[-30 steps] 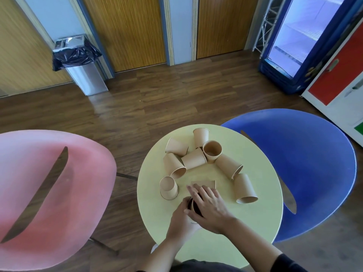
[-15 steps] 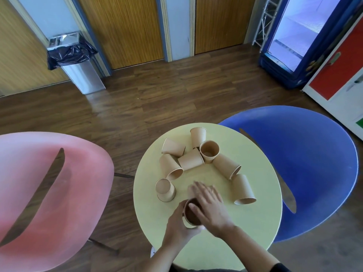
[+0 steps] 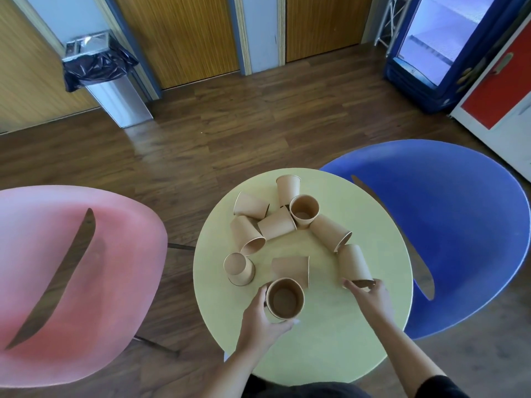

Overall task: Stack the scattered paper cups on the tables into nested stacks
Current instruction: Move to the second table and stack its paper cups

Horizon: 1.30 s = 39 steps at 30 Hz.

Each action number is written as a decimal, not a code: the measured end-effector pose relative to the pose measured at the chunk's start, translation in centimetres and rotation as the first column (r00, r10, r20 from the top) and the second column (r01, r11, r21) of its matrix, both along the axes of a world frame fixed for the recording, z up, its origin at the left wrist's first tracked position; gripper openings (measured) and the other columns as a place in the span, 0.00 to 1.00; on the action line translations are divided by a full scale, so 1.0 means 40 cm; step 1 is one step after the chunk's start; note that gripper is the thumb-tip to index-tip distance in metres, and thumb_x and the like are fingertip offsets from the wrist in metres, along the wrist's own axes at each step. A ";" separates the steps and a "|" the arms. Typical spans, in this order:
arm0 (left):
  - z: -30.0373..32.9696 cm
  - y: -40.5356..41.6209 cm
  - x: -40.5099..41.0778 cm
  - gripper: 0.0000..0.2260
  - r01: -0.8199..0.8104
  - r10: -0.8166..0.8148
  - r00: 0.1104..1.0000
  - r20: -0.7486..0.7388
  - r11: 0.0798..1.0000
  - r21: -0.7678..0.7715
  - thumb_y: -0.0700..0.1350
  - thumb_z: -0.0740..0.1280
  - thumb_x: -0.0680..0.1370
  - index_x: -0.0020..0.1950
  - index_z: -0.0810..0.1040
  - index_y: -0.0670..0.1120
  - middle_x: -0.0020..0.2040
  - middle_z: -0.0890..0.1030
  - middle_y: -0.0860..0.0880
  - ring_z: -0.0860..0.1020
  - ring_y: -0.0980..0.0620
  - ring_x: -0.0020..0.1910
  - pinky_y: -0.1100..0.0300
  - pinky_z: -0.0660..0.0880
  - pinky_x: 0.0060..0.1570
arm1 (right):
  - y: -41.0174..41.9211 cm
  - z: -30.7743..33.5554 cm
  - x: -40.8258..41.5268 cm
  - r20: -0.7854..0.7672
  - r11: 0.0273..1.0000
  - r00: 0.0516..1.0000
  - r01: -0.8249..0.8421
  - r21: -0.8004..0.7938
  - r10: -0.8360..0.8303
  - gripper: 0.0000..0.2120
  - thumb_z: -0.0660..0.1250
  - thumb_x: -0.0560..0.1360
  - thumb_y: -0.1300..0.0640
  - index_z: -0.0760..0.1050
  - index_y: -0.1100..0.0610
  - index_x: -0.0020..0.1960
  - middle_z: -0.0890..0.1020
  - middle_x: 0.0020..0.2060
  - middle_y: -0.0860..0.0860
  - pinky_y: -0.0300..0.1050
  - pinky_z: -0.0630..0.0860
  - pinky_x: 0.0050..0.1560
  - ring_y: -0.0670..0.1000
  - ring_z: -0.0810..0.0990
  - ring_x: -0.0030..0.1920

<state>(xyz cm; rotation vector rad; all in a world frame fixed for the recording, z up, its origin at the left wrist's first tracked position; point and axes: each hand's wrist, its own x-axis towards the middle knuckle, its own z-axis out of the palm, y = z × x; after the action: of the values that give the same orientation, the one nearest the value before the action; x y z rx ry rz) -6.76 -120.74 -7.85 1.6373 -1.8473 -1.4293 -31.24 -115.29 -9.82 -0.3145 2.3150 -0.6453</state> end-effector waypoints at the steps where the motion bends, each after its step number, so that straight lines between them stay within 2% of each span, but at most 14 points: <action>1: 0.000 0.000 0.000 0.35 -0.001 0.001 1.000 0.003 1.000 0.001 0.58 0.80 0.57 0.62 0.71 0.59 0.52 0.81 0.61 0.77 0.63 0.54 0.63 0.75 0.57 | 0.001 0.003 -0.003 0.028 0.998 0.999 0.037 -0.041 -0.036 0.26 0.75 0.65 0.42 0.69 0.56 0.52 0.77 0.54 0.55 0.47 0.71 0.42 0.54 0.76 0.46; 2: -0.001 -0.001 0.000 0.35 -0.003 0.003 1.000 0.004 1.000 0.004 0.58 0.80 0.57 0.61 0.71 0.59 0.52 0.81 0.61 0.78 0.63 0.54 0.62 0.75 0.57 | 0.002 0.008 -0.005 0.052 0.994 0.996 0.073 -0.079 -0.069 0.23 0.76 0.65 0.45 0.70 0.56 0.50 0.77 0.52 0.55 0.45 0.69 0.37 0.53 0.76 0.44; 4: 0.001 -0.002 0.001 0.34 -0.003 0.003 1.000 0.004 1.000 0.008 0.58 0.80 0.57 0.61 0.72 0.60 0.51 0.81 0.61 0.77 0.63 0.54 0.63 0.75 0.57 | 0.007 0.021 -0.008 0.079 0.982 0.990 0.125 -0.141 -0.114 0.23 0.75 0.62 0.47 0.70 0.56 0.50 0.75 0.51 0.55 0.44 0.67 0.34 0.50 0.76 0.41; 7: 0.002 -0.003 0.004 0.34 0.001 -0.001 1.000 -0.002 1.000 0.013 0.58 0.81 0.57 0.60 0.72 0.61 0.51 0.82 0.62 0.77 0.64 0.53 0.66 0.73 0.54 | 0.017 0.054 -0.005 0.072 0.960 0.984 0.174 -0.217 -0.162 0.29 0.71 0.59 0.47 0.68 0.57 0.57 0.71 0.53 0.54 0.47 0.69 0.39 0.51 0.75 0.42; 11: -0.001 -0.004 0.009 0.34 -0.011 0.012 1.000 -0.025 0.999 0.035 0.58 0.81 0.56 0.59 0.72 0.63 0.50 0.81 0.63 0.76 0.66 0.54 0.69 0.71 0.52 | 0.028 0.109 0.000 -0.037 0.926 0.978 0.182 -0.329 -0.206 0.31 0.75 0.67 0.54 0.65 0.55 0.65 0.66 0.56 0.50 0.47 0.70 0.47 0.54 0.76 0.53; 15: -0.003 -0.005 0.015 0.34 -0.008 0.014 0.997 -0.076 0.997 0.072 0.56 0.82 0.57 0.60 0.71 0.67 0.52 0.80 0.68 0.74 0.68 0.55 0.64 0.73 0.54 | 0.026 0.183 0.025 -0.179 0.899 0.980 -0.002 -0.437 -0.085 0.34 0.76 0.67 0.55 0.64 0.51 0.68 0.66 0.60 0.48 0.50 0.75 0.53 0.52 0.76 0.55; 18: -0.005 -0.003 0.017 0.34 -0.011 0.019 0.995 -0.100 0.997 0.080 0.53 0.82 0.58 0.59 0.71 0.67 0.53 0.80 0.67 0.75 0.68 0.56 0.66 0.71 0.57 | 0.018 0.240 0.055 -0.287 0.833 0.948 -0.269 -0.484 0.139 0.37 0.78 0.65 0.57 0.65 0.53 0.69 0.66 0.58 0.46 0.38 0.72 0.52 0.47 0.74 0.53; 22: -0.014 0.001 0.019 0.38 -0.018 0.028 0.994 -0.106 0.996 0.087 0.56 0.82 0.56 0.62 0.71 0.66 0.54 0.80 0.67 0.76 0.67 0.57 0.62 0.74 0.60 | 0.013 0.287 0.097 -0.359 0.636 0.785 -0.620 -0.460 0.505 0.41 0.77 0.64 0.47 0.62 0.48 0.72 0.65 0.61 0.43 0.25 0.66 0.57 0.37 0.67 0.62; 25: -0.018 0.000 0.022 0.39 -0.010 0.022 0.992 -0.122 0.995 0.103 0.58 0.82 0.56 0.64 0.69 0.67 0.56 0.80 0.66 0.77 0.64 0.58 0.61 0.75 0.60 | 0.004 0.302 0.125 -0.404 0.503 0.632 -0.773 -0.387 0.661 0.41 0.73 0.65 0.41 0.59 0.45 0.73 0.61 0.63 0.39 0.23 0.65 0.56 0.35 0.66 0.62; 29: -0.010 -0.002 0.024 0.40 -0.001 0.020 0.990 -0.140 0.992 0.128 0.58 0.80 0.56 0.64 0.67 0.69 0.60 0.79 0.64 0.76 0.67 0.59 0.66 0.74 0.59 | -0.012 0.295 0.153 -0.451 0.389 0.471 -0.882 -0.268 0.758 0.39 0.68 0.66 0.38 0.59 0.46 0.74 0.58 0.63 0.36 0.28 0.66 0.57 0.39 0.67 0.60; 32: -0.013 -0.002 0.026 0.39 -0.005 0.023 0.990 -0.138 0.992 0.126 0.57 0.78 0.56 0.62 0.66 0.72 0.60 0.79 0.63 0.75 0.70 0.57 0.61 0.77 0.57 | -0.026 0.275 0.167 -0.513 0.319 0.358 -0.933 -0.165 0.780 0.39 0.67 0.67 0.38 0.62 0.50 0.73 0.62 0.65 0.41 0.34 0.63 0.61 0.46 0.69 0.61; 34: -0.020 -0.002 0.026 0.38 -0.005 0.020 0.991 -0.131 0.993 0.114 0.52 0.79 0.58 0.62 0.67 0.73 0.58 0.80 0.63 0.76 0.68 0.56 0.60 0.78 0.57 | -0.036 0.259 0.175 -0.510 0.290 0.311 -0.949 -0.124 0.802 0.39 0.66 0.67 0.37 0.61 0.51 0.74 0.65 0.66 0.44 0.36 0.61 0.64 0.50 0.71 0.62; 36: -0.027 -0.003 0.025 0.38 -0.005 0.018 0.992 -0.121 0.994 0.111 0.49 0.79 0.59 0.62 0.67 0.72 0.58 0.80 0.63 0.78 0.65 0.56 0.59 0.79 0.56 | -0.048 0.241 0.184 -0.484 0.266 0.278 -0.959 -0.095 0.830 0.40 0.65 0.69 0.35 0.58 0.50 0.75 0.65 0.69 0.46 0.36 0.56 0.67 0.50 0.68 0.65; 39: -0.027 -0.003 0.024 0.37 -0.008 0.021 0.993 -0.117 0.994 0.111 0.49 0.79 0.59 0.63 0.67 0.69 0.58 0.80 0.62 0.79 0.62 0.55 0.64 0.76 0.53 | -0.066 0.214 0.196 -0.418 0.237 0.228 -0.971 -0.030 0.879 0.41 0.61 0.71 0.33 0.51 0.49 0.77 0.60 0.73 0.45 0.35 0.46 0.70 0.47 0.60 0.71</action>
<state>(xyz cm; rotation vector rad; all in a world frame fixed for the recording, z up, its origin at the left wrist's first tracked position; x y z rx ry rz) -5.81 -120.87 -8.94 1.5756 -1.7169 -1.6113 -23.41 -117.91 -1.27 -1.9526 1.7222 -0.2449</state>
